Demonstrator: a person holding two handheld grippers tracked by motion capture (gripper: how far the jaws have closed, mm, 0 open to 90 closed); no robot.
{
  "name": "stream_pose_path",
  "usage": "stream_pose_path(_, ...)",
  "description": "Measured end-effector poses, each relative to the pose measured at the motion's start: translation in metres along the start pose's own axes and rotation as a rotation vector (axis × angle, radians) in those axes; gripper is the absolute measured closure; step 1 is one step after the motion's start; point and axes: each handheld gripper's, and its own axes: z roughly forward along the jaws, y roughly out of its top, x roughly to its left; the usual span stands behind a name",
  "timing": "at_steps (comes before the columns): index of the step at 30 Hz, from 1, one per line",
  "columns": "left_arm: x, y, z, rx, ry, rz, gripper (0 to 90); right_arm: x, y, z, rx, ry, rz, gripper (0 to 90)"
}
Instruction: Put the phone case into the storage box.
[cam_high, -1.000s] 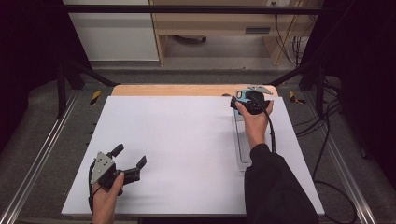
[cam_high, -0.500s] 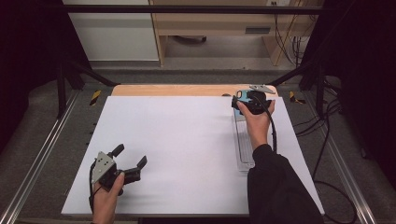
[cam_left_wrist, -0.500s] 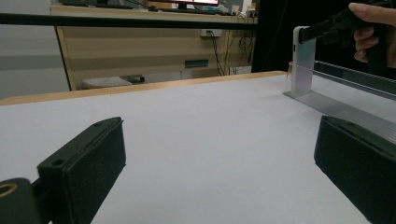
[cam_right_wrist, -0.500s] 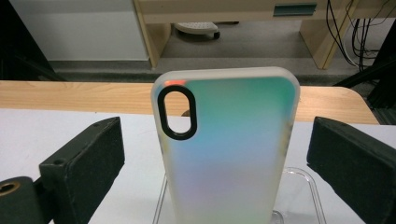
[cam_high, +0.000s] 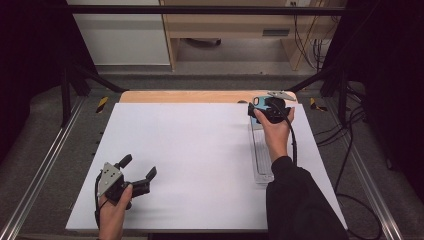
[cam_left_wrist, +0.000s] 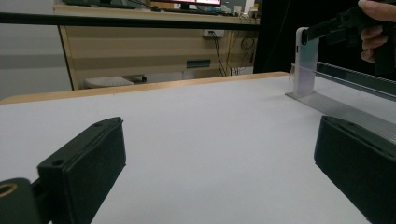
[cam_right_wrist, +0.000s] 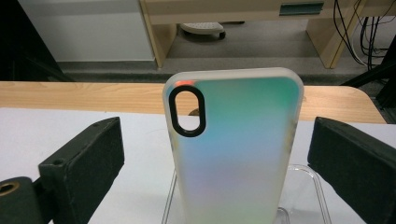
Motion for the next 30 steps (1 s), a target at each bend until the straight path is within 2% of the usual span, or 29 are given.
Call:
stream_pose_path(19, 0.001, 0.000, 0.000, 0.002, 0.004, -0.001, 1.6, 0.003, 0.006, -0.018, -0.031, 0.031, 0.020, 4.5)
stream_pose_path(30, 0.001, 0.000, 0.000, 0.003, 0.002, 0.001, 1.5, 0.005, 0.010, -0.029, -0.048, 0.052, 0.017, 3.9)
